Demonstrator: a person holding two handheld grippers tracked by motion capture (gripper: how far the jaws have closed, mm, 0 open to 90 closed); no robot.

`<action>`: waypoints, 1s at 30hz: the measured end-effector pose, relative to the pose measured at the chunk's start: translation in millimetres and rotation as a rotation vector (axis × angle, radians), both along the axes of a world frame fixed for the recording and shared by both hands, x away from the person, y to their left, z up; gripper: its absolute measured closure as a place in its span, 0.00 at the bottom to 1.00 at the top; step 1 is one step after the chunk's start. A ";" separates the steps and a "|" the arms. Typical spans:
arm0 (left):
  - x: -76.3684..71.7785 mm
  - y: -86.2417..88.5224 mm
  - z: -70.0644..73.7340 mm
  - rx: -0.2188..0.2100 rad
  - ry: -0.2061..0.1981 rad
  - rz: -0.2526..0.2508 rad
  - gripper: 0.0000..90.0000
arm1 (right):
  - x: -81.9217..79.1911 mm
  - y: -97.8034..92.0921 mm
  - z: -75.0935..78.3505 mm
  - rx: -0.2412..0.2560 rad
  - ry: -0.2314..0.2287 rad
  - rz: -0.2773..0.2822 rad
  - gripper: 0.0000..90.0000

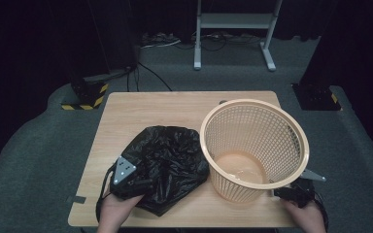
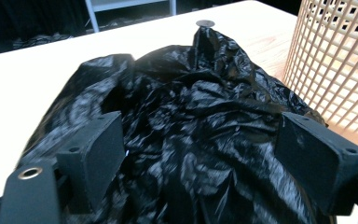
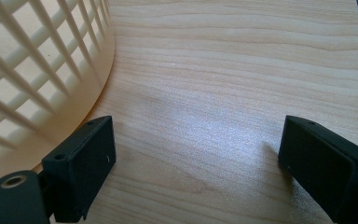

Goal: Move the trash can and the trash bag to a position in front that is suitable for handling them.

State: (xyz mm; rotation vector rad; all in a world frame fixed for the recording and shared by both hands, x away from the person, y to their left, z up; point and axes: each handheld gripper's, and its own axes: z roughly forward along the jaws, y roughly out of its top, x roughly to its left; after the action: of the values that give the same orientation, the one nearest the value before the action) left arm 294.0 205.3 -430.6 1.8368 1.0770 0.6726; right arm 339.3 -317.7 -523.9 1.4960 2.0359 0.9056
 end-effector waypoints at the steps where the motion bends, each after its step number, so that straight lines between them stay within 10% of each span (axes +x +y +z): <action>1: 1.1 -4.9 0.3 0.025 -0.011 0.005 0.17 | 0.0 0.1 0.0 -0.001 -0.001 -0.001 0.12; 10: 32.8 -20.7 -9.8 -0.038 0.024 0.015 0.17 | -0.1 0.0 0.0 0.000 0.000 -0.001 0.12; 21: 71.0 -5.7 -59.8 0.167 0.192 0.176 0.30 | -0.3 1.8 -0.1 -0.007 0.003 -0.007 0.12; 30: 69.1 8.7 -66.2 0.193 0.222 0.241 0.32 | 0.1 1.6 -0.1 -0.014 -0.001 -0.004 0.12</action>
State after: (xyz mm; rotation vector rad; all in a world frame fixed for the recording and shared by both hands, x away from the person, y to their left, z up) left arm 363.1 214.0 -496.8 2.0001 1.4385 0.7462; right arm 339.3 -316.1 -524.0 1.4915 2.0336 0.8892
